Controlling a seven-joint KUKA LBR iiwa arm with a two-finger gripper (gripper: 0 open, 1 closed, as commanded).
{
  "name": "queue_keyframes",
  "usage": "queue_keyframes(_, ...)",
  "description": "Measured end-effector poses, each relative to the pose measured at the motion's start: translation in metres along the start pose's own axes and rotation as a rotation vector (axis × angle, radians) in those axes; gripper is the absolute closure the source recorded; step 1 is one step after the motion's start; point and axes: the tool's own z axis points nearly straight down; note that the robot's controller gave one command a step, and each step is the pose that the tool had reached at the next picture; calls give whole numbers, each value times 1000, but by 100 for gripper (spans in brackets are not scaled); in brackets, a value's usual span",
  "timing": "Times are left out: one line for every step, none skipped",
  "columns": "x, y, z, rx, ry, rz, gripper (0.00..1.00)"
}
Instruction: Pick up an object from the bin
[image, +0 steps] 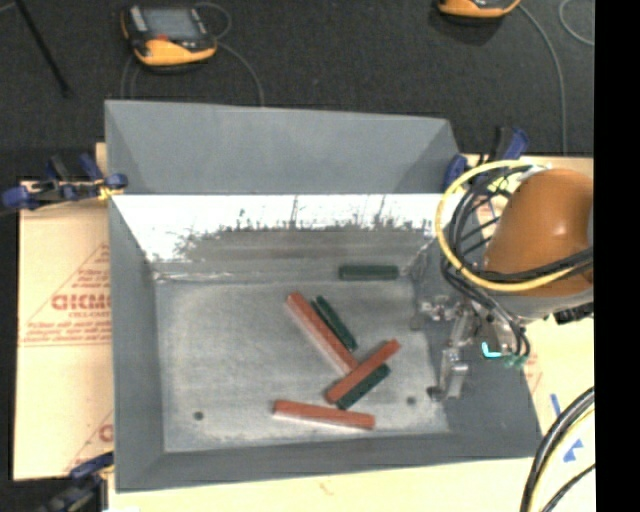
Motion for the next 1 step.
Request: queue_keyframes(-2, 0, -4, 1, -7, -3, 0)
